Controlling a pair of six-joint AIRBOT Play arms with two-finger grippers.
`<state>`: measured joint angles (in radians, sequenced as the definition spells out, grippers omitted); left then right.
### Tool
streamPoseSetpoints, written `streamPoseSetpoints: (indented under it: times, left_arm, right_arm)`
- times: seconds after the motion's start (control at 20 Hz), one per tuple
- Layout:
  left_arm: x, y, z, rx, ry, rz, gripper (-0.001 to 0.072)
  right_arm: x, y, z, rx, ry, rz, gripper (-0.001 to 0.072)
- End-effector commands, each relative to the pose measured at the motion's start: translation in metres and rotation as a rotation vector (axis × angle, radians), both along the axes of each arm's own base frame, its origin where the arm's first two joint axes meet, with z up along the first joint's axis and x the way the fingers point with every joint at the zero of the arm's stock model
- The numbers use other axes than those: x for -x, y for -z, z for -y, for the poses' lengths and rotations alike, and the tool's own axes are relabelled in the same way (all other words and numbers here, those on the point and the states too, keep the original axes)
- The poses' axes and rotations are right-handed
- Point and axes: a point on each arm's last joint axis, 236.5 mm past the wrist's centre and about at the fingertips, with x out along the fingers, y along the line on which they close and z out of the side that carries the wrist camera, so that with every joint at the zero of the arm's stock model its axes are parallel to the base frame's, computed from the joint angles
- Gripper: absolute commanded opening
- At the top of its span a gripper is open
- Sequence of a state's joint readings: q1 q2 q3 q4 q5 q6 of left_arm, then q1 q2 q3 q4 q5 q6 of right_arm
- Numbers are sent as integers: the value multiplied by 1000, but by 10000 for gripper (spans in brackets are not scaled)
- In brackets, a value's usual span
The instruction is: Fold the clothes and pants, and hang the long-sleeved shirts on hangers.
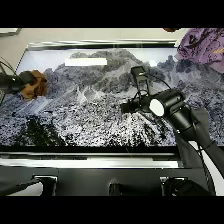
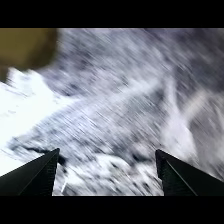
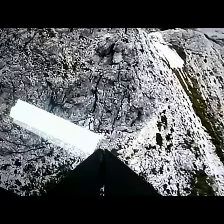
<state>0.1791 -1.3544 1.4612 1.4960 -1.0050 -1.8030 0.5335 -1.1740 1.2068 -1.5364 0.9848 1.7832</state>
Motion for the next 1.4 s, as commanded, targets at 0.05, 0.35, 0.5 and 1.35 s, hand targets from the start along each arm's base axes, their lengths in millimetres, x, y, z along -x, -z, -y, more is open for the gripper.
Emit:
streamPoseSetpoints:
  times: [0.05, 0.35, 0.5, 1.35]
  left_arm:
    - [-46, 62, -117, -38, -181, -29, 720]
    - [-91, 153, -155, -44, -220, -6, 720]
    - [-97, 171, -156, -39, -219, -16, 660]
    - [59, -117, 266, 258, 583, 27, 14]
  right_arm:
    - [0, 0, -1, -2, -1, -3, 39]
    - [1, 0, -1, -4, 0, -4, 40]
    - [1, 0, -1, -4, 0, -3, 40]
    - [66, 15, 158, 642, 194, -278, 142]
